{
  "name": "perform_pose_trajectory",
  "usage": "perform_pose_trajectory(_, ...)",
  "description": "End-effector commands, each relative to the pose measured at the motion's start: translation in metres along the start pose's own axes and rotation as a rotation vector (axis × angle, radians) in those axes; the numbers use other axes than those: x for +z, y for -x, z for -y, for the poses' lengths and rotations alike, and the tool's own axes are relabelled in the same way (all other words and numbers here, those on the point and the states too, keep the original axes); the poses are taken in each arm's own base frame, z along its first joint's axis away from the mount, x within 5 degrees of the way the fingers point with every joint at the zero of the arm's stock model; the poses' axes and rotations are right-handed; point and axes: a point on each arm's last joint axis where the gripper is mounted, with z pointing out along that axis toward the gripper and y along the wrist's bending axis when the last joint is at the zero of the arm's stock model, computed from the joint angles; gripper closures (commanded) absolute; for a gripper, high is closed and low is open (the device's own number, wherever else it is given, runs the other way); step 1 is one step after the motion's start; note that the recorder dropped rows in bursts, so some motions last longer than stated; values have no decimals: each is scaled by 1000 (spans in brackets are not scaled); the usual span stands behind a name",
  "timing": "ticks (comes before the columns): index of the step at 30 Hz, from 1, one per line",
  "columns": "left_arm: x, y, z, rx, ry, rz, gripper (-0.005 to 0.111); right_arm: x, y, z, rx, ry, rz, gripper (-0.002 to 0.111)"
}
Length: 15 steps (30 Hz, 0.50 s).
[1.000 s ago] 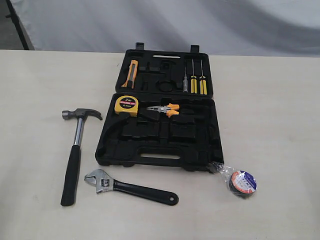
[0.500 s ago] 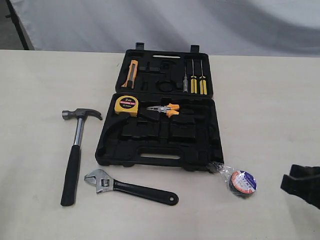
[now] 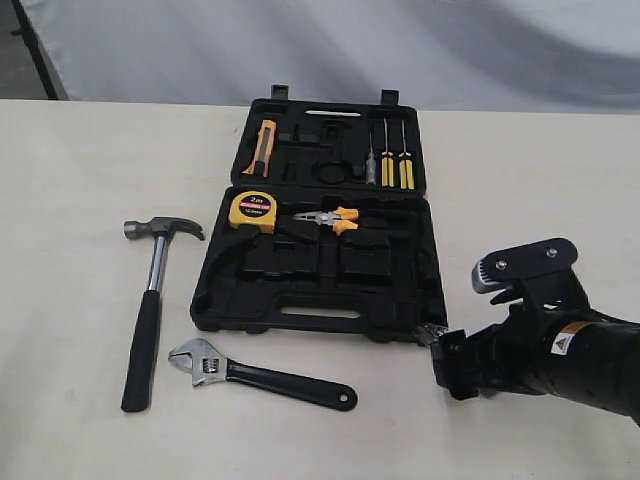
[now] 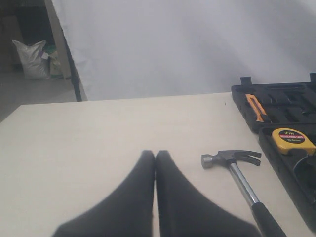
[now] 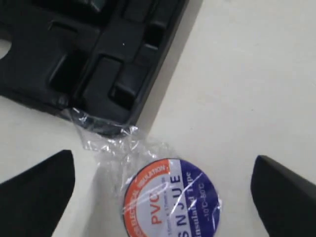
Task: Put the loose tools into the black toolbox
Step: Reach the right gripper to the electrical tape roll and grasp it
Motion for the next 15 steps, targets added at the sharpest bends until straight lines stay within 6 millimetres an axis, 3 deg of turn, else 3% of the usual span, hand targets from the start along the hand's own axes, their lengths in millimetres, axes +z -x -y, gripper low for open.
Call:
perform_pose_trajectory(1, -1, -2, 0, -22, -14, 7, 105, 5, -4, -1, -42, 0, -34, 19)
perform_pose_trajectory(11, -1, -2, 0, -22, -14, 7, 105, 5, -7, -1, -113, 7, -61, 22)
perform_pose_trajectory(13, -1, -2, 0, -22, -14, 7, 105, 5, -7, -1, -122, 8, -61, 45)
perform_pose_trajectory(14, -1, -2, 0, -22, -14, 7, 105, 5, -7, -1, -128, 8, -61, 68)
perform_pose_trajectory(15, -1, -2, 0, -22, -14, 7, 105, 5, -7, -1, -128, 8, -61, 78)
